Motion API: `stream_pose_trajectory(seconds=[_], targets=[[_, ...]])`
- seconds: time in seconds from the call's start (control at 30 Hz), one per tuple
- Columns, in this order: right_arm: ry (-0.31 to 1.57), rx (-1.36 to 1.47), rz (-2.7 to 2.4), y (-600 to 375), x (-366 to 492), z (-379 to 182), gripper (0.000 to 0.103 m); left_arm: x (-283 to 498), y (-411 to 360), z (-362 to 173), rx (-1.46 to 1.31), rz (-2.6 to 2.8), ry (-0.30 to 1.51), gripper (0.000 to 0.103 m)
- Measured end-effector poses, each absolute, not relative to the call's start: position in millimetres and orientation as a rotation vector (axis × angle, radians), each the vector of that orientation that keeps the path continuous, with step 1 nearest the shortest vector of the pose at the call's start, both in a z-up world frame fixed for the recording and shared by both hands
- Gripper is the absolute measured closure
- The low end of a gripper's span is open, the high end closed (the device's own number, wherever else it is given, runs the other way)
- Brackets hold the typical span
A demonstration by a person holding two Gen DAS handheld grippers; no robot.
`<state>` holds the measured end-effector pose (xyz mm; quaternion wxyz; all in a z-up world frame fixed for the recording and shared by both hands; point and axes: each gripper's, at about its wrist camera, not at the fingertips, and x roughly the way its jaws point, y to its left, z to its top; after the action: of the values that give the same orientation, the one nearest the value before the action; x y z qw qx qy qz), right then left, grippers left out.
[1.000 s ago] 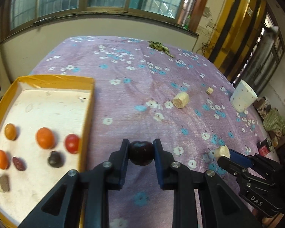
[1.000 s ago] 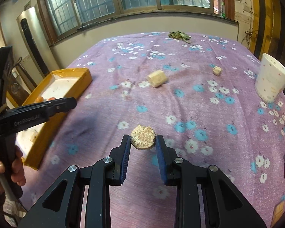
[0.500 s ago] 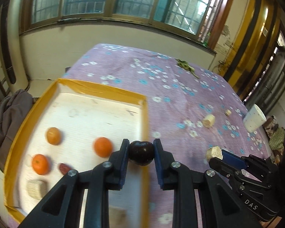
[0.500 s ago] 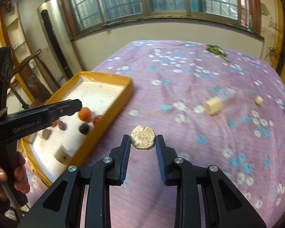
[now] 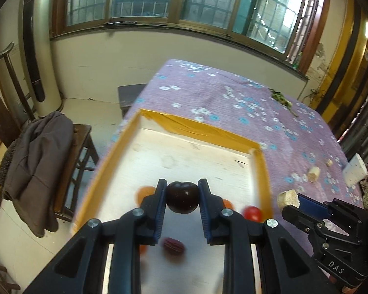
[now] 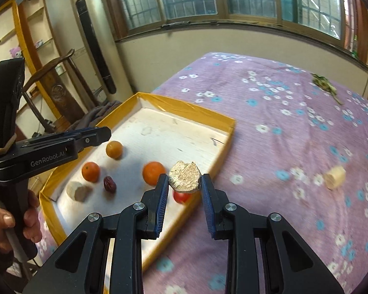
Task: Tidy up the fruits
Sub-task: 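Carry the plum and yam piece over the tray with both tools, then lower the plum and yam piece into the tray and open both tools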
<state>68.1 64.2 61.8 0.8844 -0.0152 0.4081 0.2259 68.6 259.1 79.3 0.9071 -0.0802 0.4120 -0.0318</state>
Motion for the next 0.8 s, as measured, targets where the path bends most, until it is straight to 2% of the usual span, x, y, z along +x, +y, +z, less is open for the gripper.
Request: stream_pose_trajectory(seconds=[0.37, 0.8], targets=[[0.936, -0.031, 0.457, 106, 126, 33, 0.077, 126, 281, 58, -0.161, -0.05, 0.92, 0.075], [0.988, -0.101, 0.434, 117, 146, 12, 0.077, 158, 273, 28, -0.143, -0.072, 1.011, 0.075]])
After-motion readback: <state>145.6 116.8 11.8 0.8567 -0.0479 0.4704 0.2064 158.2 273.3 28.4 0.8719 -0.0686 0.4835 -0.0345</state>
